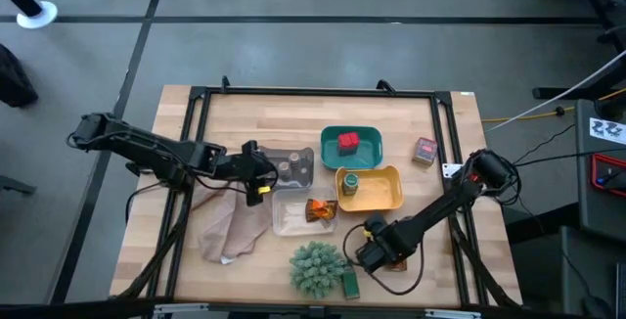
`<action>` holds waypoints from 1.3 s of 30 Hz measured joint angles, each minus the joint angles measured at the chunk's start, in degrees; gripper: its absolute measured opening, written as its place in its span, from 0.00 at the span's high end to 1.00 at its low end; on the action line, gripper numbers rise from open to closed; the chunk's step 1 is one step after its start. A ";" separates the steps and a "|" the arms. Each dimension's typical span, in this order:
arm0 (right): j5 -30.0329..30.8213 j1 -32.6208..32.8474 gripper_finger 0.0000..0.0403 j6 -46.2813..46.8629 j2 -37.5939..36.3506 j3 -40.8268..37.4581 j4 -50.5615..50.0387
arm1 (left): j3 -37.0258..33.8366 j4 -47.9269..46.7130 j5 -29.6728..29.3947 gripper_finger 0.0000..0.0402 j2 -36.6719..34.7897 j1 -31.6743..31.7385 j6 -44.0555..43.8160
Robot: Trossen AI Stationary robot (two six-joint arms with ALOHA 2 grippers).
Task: Sort spices by type
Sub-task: Put the orange seasoning pack into the transparent bin
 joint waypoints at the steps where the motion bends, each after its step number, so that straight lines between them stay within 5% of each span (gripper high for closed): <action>1: -0.95 -0.01 0.44 -0.02 0.64 0.00 -0.32 | -0.30 0.03 0.00 0.71 0.02 0.00 0.04; 10: -5.82 -0.15 0.48 -0.04 3.71 0.26 -0.67 | -1.05 1.49 0.00 0.71 0.02 0.00 0.15; 21: -0.01 0.08 0.95 -3.26 3.79 0.54 2.28 | -1.05 6.78 0.22 0.71 0.02 0.00 3.02; 30: 12.63 -0.10 0.92 -7.83 4.28 7.05 2.84 | -1.05 10.62 0.31 0.71 0.02 0.00 4.93; 39: 19.86 -0.13 0.93 -9.13 4.23 16.15 -11.64 | -1.05 12.33 0.46 0.71 0.02 0.00 4.94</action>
